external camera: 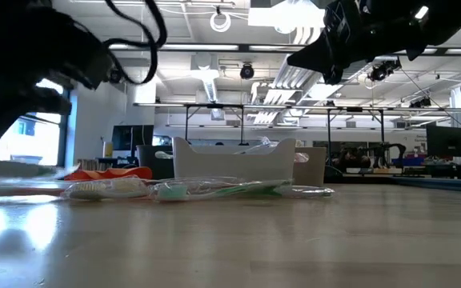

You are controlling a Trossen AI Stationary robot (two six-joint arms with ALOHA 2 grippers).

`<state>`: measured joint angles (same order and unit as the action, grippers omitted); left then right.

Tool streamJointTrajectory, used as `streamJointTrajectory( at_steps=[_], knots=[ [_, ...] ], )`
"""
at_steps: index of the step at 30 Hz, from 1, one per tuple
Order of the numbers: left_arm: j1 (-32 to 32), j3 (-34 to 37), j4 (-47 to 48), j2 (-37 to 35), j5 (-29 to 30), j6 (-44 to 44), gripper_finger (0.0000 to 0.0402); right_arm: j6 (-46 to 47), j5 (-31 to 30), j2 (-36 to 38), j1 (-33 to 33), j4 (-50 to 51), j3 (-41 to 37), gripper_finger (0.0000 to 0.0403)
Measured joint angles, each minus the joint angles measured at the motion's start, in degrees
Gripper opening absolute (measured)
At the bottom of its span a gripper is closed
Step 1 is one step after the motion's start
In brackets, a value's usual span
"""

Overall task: Pick & Place Toothbrushes
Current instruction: Put the green toothbrush into the dark blue bin

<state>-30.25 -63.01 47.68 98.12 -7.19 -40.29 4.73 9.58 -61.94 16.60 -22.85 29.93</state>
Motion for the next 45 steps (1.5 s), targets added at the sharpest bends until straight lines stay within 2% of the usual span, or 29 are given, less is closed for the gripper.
streamJointTrajectory(
  at_steps=[8, 15, 22, 30, 35, 41, 45],
  knots=[
    [3.7, -0.1, 2.4, -7.5, -0.4, 2.1, 0.002, 0.0, 0.0, 0.0, 0.0, 0.0, 0.0, 0.0003],
    [9.5, -0.1, 7.0, -16.0, 0.5, 5.3, 0.0019, 0.0, 0.0, 0.0, 0.0, 0.0, 0.0, 0.0003],
    [17.8, -0.1, 9.0, -24.3, 3.1, 11.6, 0.0019, -0.1, 0.0, 0.0, 0.0, 0.1, 0.0, 0.0003],
    [30.8, -0.1, 9.4, -31.2, 7.0, 22.9, 0.0019, -0.3, 0.0, 0.0, 0.0, 0.0, 0.0, 0.0003],
    [40.3, -0.1, 6.1, -32.7, 11.7, 29.1, 0.0019, -0.3, -0.5, 0.0, 0.0, 0.0, 0.0, 0.0004],
    [50.6, -0.1, -5.7, -32.2, 12.0, 35.4, 0.0019, -0.5, -0.6, 0.0, 0.0, 0.0, 0.0, 0.0003],
    [57.0, -0.1, -14.2, -31.5, 12.0, 36.0, 0.0019, -0.5, -0.6, 0.0, 0.0, 0.0, 0.0, 0.0003]
  ],
)
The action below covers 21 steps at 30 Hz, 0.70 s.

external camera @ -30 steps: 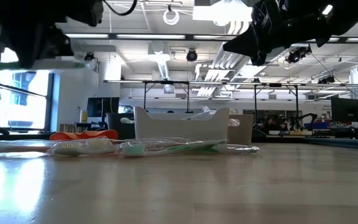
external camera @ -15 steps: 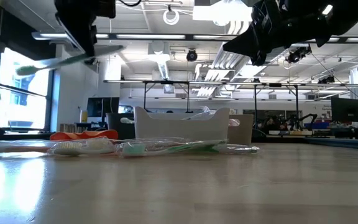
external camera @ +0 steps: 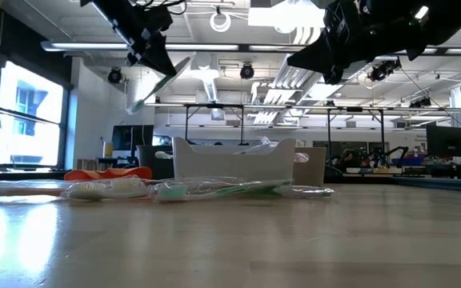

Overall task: Pick & Place Toothbrushes
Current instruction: Put the green toothbrush into the dark blue bin

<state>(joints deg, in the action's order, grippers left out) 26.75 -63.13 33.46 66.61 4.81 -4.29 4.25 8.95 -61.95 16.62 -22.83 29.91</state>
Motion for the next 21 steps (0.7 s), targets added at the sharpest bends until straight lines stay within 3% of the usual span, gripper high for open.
streamJointTrajectory(
  at_steps=[9, 15, 21],
  knots=[
    [11.0, 0.0, -13.1, 3.9, -0.1, -1.9, 0.002, -0.1, 0.0, 0.0, 0.0, 0.0, 0.0, 0.0003],
    [14.0, 0.0, -21.7, 11.4, 1.6, -2.4, 0.002, -1.1, 0.0, 0.0, 0.0, 0.0, 0.0, 0.0003],
    [16.3, 0.0, -22.7, 18.5, 4.3, -4.1, 0.002, -1.6, 0.0, 0.0, 0.0, 0.0, 0.0, 0.0003]
  ],
)
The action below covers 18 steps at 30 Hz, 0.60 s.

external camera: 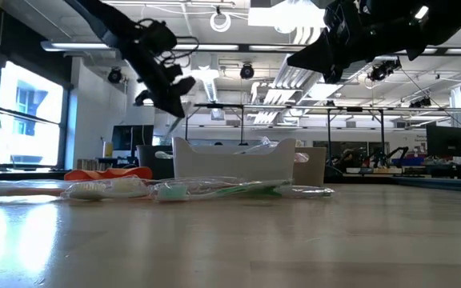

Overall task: Pick & Place Toothbrushes
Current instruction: Put the green toothbrush into the dark blue bin

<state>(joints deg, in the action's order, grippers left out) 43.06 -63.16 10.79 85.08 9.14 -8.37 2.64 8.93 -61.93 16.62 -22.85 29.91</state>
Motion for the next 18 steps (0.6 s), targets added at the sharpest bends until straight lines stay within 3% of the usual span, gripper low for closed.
streamJointTrajectory(
  at_steps=[18],
  knots=[
    [0.8, 0.0, -0.5, 12.3, 3.6, 1.7, 0.002, -3.0, 0.0, 0.0, 0.0, 0.0, 0.0, 0.0004]
  ],
)
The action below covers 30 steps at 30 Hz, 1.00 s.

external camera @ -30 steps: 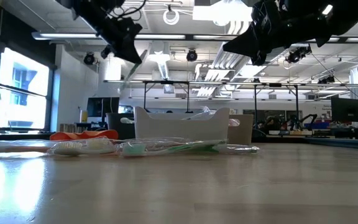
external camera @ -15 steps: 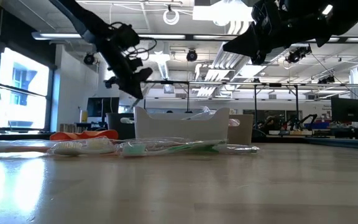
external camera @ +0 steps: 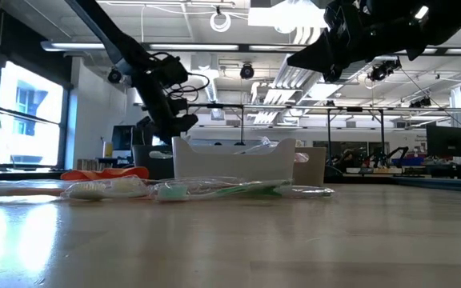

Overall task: Pick & Place Toothbrushes
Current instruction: Put the green toothbrush into the dark blue bin, then put the orange toothbrush into the gray bin

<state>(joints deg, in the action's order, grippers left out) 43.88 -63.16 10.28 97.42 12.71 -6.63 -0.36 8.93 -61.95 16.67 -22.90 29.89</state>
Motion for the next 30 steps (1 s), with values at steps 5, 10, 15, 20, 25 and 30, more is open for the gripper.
streamJointTrajectory(
  at_steps=[5, 10, 15, 20, 25, 30],
  knots=[
    [0.0, 0.0, -0.1, 1.8, -0.1, 0.0, 0.002, -1.0, 0.0, 0.0, 0.0, 0.0, 0.0, 0.0003],
    [0.0, 0.0, 0.1, 2.1, -0.1, 0.2, 0.0025, -1.0, 0.0, 0.0, 0.0, 0.0, 0.0, 0.0003],
    [0.0, 0.0, -0.3, 2.1, -0.1, 0.2, 0.007, -1.0, 0.0, 0.0, 0.0, 0.0, 0.0, 0.0004],
    [0.0, 0.0, -0.3, 2.1, -0.1, 0.2, 0.0127, -1.4, 0.0, 0.0, 0.0, 0.0, 0.0, 0.0004],
    [0.0, -3.6, 5.0, 2.1, -0.2, 1.8, 0.0159, -1.4, 0.0, 0.0, 0.0, 0.0, 0.0, 0.0003],
    [0.0, -12.3, 16.3, 2.1, -0.2, 3.6, 0.0162, -2.3, 0.0, 0.0, 0.0, 0.0, 0.0, 0.0004]
  ],
)
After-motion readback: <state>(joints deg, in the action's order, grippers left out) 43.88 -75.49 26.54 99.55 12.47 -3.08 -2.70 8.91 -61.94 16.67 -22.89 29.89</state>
